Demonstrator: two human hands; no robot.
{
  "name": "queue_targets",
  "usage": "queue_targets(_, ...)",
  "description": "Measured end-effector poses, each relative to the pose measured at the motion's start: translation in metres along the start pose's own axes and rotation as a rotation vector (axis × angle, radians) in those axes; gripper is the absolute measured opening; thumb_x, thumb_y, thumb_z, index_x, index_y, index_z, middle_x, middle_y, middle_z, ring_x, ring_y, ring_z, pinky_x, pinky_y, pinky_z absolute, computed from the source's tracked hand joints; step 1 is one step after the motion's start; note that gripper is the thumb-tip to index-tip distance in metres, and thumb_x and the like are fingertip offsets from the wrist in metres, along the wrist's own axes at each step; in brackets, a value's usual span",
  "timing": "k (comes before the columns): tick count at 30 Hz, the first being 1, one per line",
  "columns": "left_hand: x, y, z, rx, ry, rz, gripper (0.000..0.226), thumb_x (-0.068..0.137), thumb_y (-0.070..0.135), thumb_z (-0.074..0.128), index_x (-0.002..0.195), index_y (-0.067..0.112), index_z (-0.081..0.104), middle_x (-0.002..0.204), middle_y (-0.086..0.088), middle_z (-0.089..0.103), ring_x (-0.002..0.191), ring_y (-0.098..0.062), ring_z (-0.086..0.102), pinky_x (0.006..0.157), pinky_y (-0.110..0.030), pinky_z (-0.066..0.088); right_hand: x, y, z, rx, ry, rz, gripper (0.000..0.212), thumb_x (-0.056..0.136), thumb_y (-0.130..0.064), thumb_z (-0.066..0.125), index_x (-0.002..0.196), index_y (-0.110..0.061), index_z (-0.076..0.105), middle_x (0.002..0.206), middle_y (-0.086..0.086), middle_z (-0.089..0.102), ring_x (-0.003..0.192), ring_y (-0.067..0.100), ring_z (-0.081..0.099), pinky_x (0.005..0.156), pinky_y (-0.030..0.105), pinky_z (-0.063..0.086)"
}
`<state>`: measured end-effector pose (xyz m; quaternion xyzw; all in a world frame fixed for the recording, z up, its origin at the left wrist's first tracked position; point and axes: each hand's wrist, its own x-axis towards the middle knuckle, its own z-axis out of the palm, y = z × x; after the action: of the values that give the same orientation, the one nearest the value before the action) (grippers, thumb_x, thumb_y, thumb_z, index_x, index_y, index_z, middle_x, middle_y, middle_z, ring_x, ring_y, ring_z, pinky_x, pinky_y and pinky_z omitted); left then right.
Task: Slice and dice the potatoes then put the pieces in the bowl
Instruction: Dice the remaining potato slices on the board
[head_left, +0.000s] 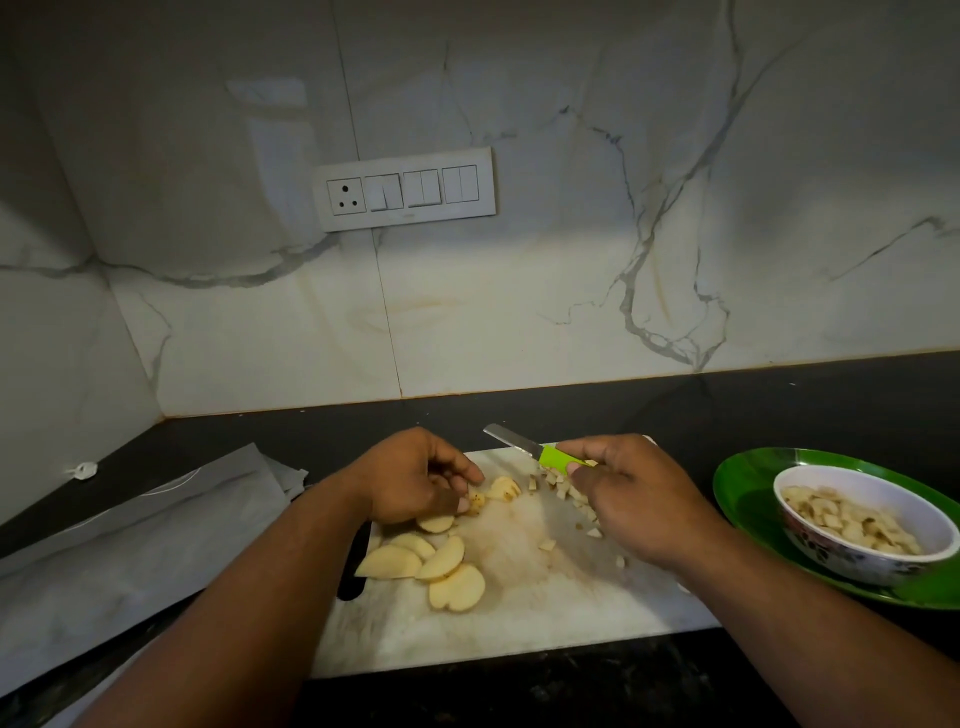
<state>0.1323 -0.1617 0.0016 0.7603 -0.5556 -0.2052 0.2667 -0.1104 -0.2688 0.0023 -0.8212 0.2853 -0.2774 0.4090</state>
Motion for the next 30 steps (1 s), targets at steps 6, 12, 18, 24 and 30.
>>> queue_targets(6, 0.006, 0.009, 0.014, 0.011, 0.060, 0.001, 0.012, 0.083, 0.020, 0.088, 0.093, 0.024, 0.083, 0.083, 0.007, 0.079, 0.081, -0.007, 0.074, 0.083, -0.023, 0.060, 0.001, 0.002, 0.002, -0.054, -0.007, 0.014, 0.028, 0.099, -0.021, 0.053, 0.115, -0.032, 0.072, 0.094, -0.014, 0.072, 0.090, 0.006, 0.066, 0.083, 0.031, 0.054)
queue_targets(12, 0.003, 0.012, 0.017, -0.035, 0.081, 0.038, 0.014, 0.086, 0.018, 0.085, 0.100, 0.022, 0.083, 0.084, 0.007, 0.080, 0.079, -0.007, 0.075, 0.078, -0.020, 0.059, 0.000, 0.001, 0.001, -0.070, -0.009, 0.020, 0.029, 0.099, -0.020, 0.053, 0.119, -0.030, 0.071, 0.104, -0.016, 0.070, 0.097, 0.004, 0.063, 0.090, 0.031, 0.052)
queue_targets(18, 0.005, -0.001, 0.008, 0.128, 0.126, 0.052, 0.023, 0.090, 0.020, 0.080, 0.103, 0.038, 0.080, 0.101, 0.021, 0.073, 0.096, -0.002, 0.066, 0.090, -0.023, 0.055, 0.004, 0.006, 0.002, -0.079, -0.010, 0.030, 0.033, 0.098, -0.024, 0.054, 0.128, -0.030, 0.066, 0.129, -0.012, 0.063, 0.118, 0.009, 0.057, 0.104, 0.034, 0.046)
queue_targets(24, 0.008, 0.002, 0.010, 0.133, 0.080, 0.075, 0.009, 0.086, 0.029, 0.084, 0.092, 0.036, 0.084, 0.089, 0.023, 0.074, 0.090, -0.002, 0.068, 0.086, -0.025, 0.057, 0.005, 0.007, 0.002, -0.094, -0.002, 0.022, 0.033, 0.098, -0.024, 0.054, 0.127, -0.030, 0.067, 0.129, -0.012, 0.063, 0.117, 0.008, 0.057, 0.101, 0.031, 0.046)
queue_targets(30, 0.010, 0.008, 0.014, 0.143, 0.083, 0.088, 0.010, 0.085, 0.028, 0.085, 0.091, 0.036, 0.083, 0.088, 0.024, 0.076, 0.088, 0.001, 0.069, 0.080, -0.020, 0.054, 0.005, 0.007, 0.003, -0.101, -0.004, 0.015, 0.034, 0.098, -0.023, 0.054, 0.129, -0.029, 0.066, 0.133, -0.011, 0.061, 0.121, 0.008, 0.055, 0.103, 0.030, 0.045)
